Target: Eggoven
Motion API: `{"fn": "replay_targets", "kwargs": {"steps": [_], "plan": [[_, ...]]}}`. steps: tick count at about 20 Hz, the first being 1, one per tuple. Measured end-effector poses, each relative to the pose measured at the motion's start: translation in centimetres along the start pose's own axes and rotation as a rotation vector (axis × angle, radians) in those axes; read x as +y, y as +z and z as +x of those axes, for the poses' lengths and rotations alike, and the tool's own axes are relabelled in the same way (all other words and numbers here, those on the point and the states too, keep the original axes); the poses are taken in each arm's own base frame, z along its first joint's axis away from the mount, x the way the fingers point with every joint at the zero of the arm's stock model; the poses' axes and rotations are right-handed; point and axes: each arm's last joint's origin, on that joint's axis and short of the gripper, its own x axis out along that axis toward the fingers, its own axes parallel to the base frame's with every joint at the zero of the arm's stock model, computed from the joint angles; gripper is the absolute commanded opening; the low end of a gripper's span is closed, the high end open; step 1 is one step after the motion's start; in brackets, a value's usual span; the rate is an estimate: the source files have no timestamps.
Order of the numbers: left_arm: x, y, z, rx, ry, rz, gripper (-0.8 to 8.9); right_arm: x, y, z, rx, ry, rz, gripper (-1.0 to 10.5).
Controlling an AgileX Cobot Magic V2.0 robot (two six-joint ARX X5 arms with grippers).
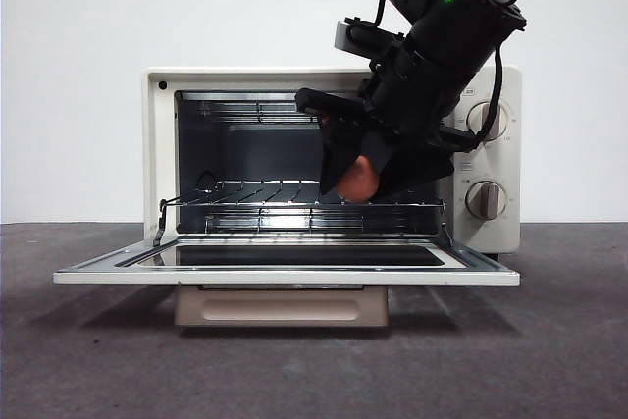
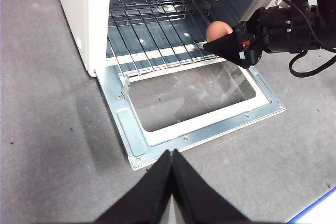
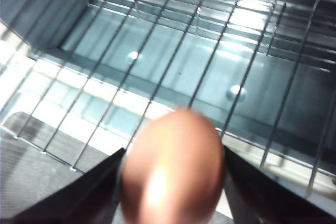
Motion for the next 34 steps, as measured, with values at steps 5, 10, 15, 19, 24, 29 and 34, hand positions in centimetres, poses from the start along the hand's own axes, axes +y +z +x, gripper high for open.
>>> {"fn": "replay_targets", "kwargs": {"steps": [5,10,15,19,24,29,34], "plan": [[0.0,0.0,0.0,0.004,0.000,-0.002,0.06,0.0,0.0,0.0,0.001,0.000,0.000,3.3],[0.0,-0.1,0.0,0.007,0.001,-0.002,0.06,0.0,0.0,0.0,0.005,0.000,0.000,3.3],[0.0,-0.1,0.0,0.007,0.001,-0.002,0.06,0.1,0.2,-0.4,-0.004,0.004,-0.001,3.3],[0.0,-0.1,0.0,0.007,0.001,-0.002,0.06,0.2,0.5,-1.0,-0.015,0.010,-0.001,3.4],[0.0,0.0,0.0,0.002,0.000,-0.001,0.06,0.5,1.1,-3.6,-0.027,0.015,-0.003,3.4],[0.0,0.9,0.3,-0.069,-0.008,0.019,0.06,1.2,2.0,-10.0,-0.067,0.039,-0.012,3.4],[0.9,0.7,3.5,-0.046,-0.008,-0.006,0.06,1.3,1.7,-17.8,-0.145,0.079,-0.027,3.4]]}}
